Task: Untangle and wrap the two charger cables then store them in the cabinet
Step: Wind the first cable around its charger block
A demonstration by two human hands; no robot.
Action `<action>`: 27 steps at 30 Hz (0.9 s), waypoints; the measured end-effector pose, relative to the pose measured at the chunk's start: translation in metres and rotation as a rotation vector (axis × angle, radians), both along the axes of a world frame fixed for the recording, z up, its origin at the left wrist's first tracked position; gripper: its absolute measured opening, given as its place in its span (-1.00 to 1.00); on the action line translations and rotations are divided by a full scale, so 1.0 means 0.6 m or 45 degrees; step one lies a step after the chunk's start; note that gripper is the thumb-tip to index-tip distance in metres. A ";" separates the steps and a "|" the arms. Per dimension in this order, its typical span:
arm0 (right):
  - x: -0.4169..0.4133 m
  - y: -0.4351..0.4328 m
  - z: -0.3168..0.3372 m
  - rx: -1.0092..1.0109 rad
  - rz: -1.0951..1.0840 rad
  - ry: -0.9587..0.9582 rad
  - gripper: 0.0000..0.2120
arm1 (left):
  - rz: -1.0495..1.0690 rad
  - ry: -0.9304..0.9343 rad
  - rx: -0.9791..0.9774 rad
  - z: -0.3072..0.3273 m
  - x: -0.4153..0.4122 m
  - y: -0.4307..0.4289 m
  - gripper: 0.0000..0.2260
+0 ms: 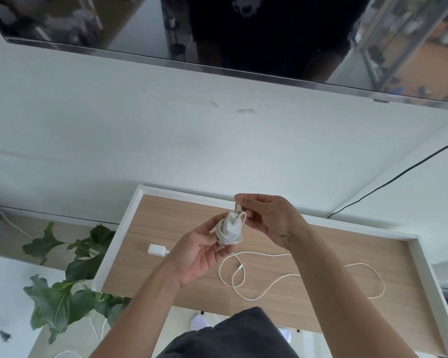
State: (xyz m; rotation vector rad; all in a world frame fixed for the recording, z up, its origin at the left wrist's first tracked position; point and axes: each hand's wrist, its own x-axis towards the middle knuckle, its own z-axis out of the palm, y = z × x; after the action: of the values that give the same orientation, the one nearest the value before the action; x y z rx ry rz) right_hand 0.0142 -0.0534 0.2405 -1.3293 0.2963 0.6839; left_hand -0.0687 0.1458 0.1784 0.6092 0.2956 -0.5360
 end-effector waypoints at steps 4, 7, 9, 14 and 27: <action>-0.004 -0.004 0.005 -0.074 0.116 -0.004 -0.85 | 0.121 0.075 -0.059 -0.002 0.002 -0.002 -0.52; -0.008 -0.003 0.009 -0.146 0.177 -0.099 -0.76 | 0.171 0.095 -0.035 -0.001 0.003 0.001 -0.51; -0.010 0.000 0.008 -0.231 0.188 -0.228 -0.67 | 0.187 0.092 -0.042 0.001 0.003 0.000 -0.51; -0.019 0.007 0.011 -0.281 0.305 -0.347 -0.59 | 0.297 0.095 -0.010 -0.002 0.008 0.000 -0.45; -0.015 0.015 -0.001 -0.494 0.141 -0.538 -0.89 | 0.433 0.118 0.029 -0.006 0.011 0.000 -0.53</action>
State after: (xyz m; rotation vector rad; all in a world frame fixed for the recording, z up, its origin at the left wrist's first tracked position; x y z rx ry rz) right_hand 0.0050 -0.0443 0.2400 -1.8325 0.0098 0.4305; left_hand -0.0622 0.1457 0.1749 0.5421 0.4835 -0.2335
